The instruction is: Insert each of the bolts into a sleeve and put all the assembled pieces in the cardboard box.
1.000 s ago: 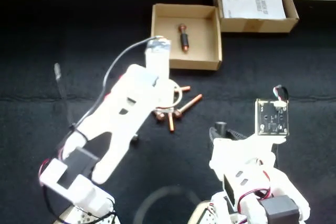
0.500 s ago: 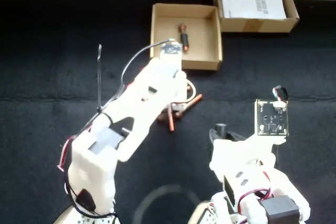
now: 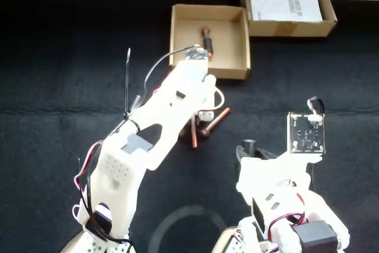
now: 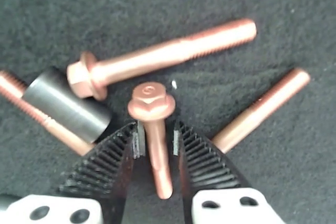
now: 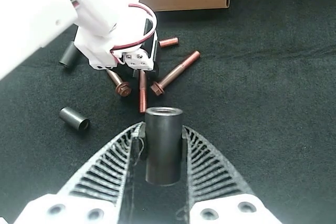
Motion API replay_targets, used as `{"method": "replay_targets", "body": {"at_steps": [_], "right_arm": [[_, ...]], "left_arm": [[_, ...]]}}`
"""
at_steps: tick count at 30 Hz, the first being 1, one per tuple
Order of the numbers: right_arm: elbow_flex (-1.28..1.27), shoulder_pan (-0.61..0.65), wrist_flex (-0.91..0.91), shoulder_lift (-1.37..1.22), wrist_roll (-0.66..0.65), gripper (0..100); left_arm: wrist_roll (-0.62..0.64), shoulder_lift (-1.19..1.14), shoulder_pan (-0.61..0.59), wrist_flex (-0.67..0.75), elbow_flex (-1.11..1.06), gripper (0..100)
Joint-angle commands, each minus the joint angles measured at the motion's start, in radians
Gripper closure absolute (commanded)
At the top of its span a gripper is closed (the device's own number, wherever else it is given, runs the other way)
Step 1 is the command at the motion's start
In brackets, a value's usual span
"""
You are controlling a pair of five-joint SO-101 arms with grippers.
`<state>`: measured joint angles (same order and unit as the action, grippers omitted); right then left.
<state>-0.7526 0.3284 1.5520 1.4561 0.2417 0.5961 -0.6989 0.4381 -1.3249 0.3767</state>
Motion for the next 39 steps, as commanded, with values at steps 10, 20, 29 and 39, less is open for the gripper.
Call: {"method": "replay_targets", "body": {"at_steps": [10,20,29,39], "right_arm": [[-0.044,-0.008,-0.012,0.005,-0.025,99.2],[-0.085,-0.008,-0.133,0.005,-0.032,99.2],[-0.302,-0.061,-0.429,0.013,-0.104,99.2],[-0.503,-0.107,-0.794,0.013,-0.118,99.2]], "left_arm": [[0.0,-0.133,-0.051,-0.003,0.17,99],[-0.002,-0.134,-0.051,-0.155,0.289,99],[-0.008,-0.136,-0.051,-0.342,0.481,99],[-0.08,-0.11,-0.045,-0.379,0.538,99]]}}
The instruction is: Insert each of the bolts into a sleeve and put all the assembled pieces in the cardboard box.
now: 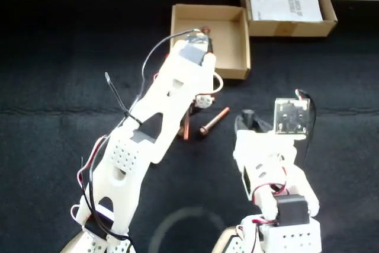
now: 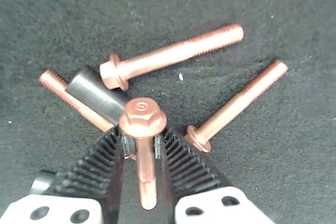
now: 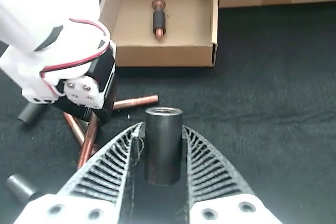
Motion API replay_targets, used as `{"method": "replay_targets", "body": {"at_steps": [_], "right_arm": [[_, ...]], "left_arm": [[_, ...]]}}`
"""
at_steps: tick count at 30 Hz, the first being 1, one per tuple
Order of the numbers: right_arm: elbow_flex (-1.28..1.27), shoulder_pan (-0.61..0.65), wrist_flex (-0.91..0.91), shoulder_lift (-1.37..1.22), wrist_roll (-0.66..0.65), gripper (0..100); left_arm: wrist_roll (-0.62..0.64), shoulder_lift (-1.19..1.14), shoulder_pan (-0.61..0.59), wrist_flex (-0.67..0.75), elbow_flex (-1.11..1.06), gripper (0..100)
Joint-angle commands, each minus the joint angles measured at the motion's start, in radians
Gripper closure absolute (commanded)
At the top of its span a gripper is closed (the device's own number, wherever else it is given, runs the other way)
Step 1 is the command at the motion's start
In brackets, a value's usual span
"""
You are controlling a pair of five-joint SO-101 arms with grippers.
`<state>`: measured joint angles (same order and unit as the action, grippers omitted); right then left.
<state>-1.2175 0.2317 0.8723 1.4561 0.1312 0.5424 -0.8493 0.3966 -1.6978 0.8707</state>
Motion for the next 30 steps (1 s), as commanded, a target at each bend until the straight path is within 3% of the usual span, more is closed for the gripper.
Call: {"method": "replay_targets", "body": {"at_steps": [1,15,24,30], "right_arm": [[-0.067,-0.01,-0.162,0.013,-0.008,99.2],[-0.406,0.015,-0.791,0.013,0.043,99.2],[-0.564,0.114,-0.986,0.008,0.043,99.2],[-0.579,0.191,-1.0,0.005,0.043,99.2]], "left_arm": [[-0.034,0.059,-0.004,-0.005,0.044,99],[-0.098,0.22,-0.07,0.002,0.044,99],[-0.1,0.272,-0.127,0.015,0.047,99],[-0.123,0.334,-0.153,0.054,0.044,99]]}}
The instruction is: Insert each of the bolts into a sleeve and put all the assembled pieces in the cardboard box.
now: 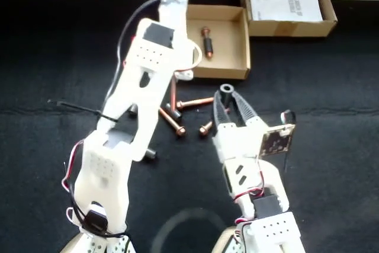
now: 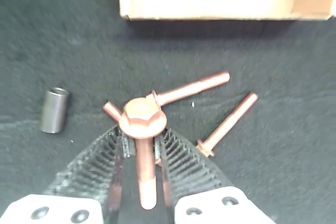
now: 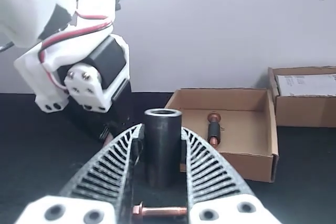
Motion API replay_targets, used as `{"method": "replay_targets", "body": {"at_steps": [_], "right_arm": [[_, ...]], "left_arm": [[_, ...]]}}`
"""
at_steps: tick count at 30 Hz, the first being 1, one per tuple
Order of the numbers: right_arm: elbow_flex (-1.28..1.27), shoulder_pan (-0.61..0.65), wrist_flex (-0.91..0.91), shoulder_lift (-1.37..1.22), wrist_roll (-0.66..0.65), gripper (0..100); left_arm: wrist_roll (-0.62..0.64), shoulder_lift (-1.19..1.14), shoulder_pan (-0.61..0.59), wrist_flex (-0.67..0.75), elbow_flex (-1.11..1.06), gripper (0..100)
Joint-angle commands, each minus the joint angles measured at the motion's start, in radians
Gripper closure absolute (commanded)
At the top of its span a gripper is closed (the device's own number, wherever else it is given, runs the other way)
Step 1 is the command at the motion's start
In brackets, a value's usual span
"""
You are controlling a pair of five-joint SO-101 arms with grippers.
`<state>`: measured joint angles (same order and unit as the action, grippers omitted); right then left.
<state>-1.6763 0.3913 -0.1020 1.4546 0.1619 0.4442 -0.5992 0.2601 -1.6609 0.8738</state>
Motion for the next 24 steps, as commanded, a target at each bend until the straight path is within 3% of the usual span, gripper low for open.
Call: {"method": "replay_targets", "body": {"at_steps": [1,24], "right_arm": [[-0.12,0.039,-0.025,0.007,0.012,99.2],[-0.11,0.05,0.001,-0.143,0.012,99.2]], "left_arm": [[-0.026,0.088,-0.019,0.021,0.041,99],[-0.078,0.232,-0.157,0.272,0.041,99]]}}
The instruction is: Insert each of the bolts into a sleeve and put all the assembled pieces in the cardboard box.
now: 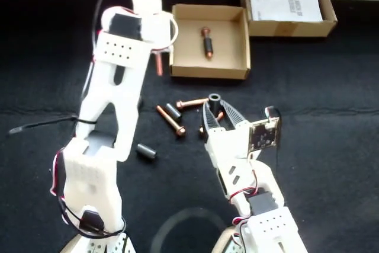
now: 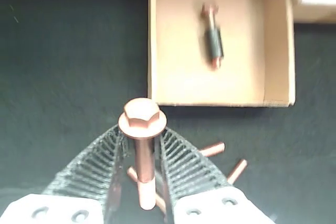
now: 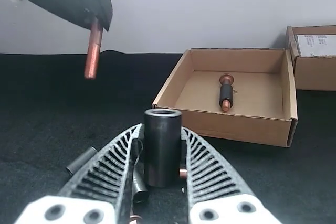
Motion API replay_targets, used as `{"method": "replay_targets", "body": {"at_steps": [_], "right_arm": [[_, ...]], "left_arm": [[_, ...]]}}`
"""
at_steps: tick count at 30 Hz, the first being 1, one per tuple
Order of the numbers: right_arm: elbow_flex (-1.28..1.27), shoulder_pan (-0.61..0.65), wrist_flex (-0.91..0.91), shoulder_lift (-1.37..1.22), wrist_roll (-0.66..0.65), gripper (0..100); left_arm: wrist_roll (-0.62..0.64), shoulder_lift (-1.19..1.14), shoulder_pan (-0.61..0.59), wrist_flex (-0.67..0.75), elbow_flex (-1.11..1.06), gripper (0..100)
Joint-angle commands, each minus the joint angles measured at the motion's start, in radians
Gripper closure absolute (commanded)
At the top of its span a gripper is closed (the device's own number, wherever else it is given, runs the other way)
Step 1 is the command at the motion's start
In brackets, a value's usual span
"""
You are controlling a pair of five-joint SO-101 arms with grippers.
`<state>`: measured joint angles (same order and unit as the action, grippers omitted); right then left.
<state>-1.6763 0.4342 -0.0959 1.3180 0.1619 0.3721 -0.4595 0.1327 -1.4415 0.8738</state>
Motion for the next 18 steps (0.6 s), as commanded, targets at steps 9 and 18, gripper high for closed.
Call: {"method": "replay_targets", "body": {"at_steps": [9,18], "right_arm": [[-0.111,0.018,0.001,-0.019,0.012,99.2],[-0.11,0.027,-0.004,-0.051,0.012,99.2]], "left_arm": [[-0.153,0.278,-0.107,0.118,0.041,99],[-0.203,0.479,-0.07,-0.181,0.041,99]]}}
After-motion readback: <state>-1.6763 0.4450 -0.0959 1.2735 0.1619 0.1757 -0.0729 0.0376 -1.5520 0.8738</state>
